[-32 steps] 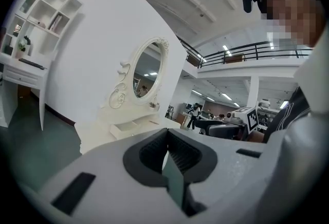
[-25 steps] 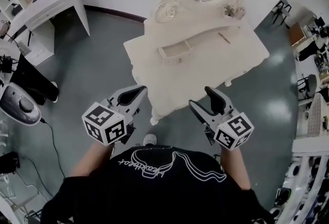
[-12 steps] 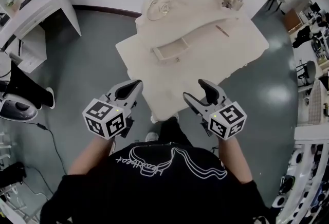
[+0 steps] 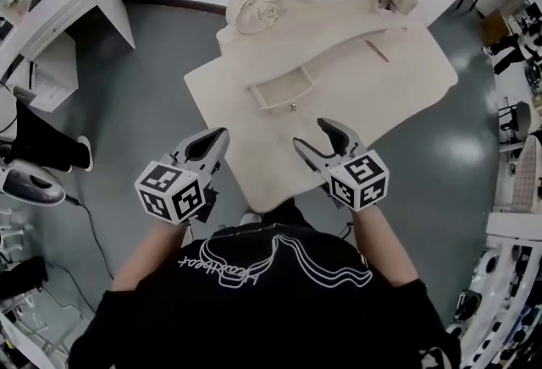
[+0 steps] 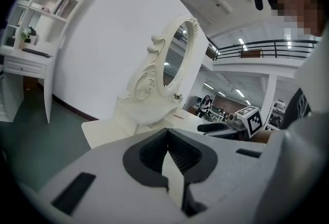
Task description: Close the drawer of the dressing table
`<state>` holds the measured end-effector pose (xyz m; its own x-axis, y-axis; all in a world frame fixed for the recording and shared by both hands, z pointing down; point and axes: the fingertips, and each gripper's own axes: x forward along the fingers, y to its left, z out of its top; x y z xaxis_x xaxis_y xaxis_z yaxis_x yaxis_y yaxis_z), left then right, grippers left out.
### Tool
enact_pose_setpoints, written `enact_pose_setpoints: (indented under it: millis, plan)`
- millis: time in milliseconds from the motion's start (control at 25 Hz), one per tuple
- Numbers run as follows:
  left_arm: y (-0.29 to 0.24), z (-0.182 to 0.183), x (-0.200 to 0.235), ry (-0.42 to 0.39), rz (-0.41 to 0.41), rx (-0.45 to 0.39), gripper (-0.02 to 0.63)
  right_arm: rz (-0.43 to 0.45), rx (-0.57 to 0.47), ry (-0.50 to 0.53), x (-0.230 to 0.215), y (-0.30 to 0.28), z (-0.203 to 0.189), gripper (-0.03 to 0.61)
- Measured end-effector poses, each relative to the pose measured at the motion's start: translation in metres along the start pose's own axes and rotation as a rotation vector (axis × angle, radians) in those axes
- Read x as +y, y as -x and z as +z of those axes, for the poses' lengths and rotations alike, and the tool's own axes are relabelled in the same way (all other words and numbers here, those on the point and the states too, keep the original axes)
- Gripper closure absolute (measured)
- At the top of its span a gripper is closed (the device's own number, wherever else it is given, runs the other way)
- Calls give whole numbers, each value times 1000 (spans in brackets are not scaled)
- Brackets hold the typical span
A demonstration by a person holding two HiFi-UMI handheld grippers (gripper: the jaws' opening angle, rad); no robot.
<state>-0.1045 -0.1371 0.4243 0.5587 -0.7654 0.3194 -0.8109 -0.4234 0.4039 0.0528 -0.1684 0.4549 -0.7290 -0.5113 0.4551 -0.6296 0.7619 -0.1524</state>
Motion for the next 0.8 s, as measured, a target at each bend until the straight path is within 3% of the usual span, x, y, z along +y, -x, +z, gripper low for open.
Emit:
enact_pose_setpoints:
  millis: [800]
  plan:
    - [-33,-19,52,101,121,57,611,-5,177,-42,-61,-87,-54,347]
